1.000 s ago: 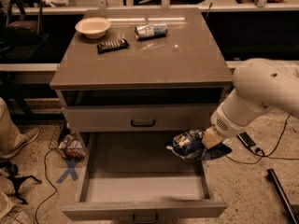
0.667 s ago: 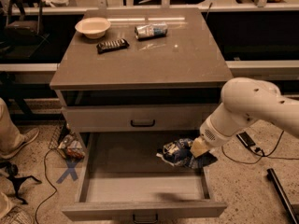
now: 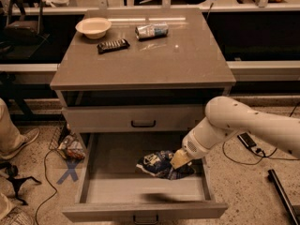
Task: Place blue chip bag into middle drawer
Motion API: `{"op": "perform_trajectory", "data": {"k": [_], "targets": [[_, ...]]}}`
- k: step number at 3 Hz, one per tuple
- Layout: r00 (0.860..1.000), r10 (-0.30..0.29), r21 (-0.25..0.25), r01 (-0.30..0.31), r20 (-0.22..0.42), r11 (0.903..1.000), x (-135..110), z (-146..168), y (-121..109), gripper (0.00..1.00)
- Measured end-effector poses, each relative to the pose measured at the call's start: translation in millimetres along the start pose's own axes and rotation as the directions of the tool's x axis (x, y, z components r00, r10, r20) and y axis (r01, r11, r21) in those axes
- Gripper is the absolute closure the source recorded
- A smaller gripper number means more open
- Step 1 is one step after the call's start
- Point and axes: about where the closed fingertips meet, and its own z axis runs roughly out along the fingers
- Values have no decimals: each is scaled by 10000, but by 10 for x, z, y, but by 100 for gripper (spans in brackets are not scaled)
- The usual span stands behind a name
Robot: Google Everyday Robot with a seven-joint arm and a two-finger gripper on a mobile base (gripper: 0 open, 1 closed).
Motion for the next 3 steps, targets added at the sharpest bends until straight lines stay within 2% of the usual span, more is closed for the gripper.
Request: {"op": "perform_trajectory", "data": {"k": [1,2,3], "targets": [[9999,114,10,-114,66,9999,-68,272,-9,53],[9977,459,360,-477,504,9982,-220,575,-151,23],[9970,468,698,-511,617,9962,-361,801,-285,1]]}}
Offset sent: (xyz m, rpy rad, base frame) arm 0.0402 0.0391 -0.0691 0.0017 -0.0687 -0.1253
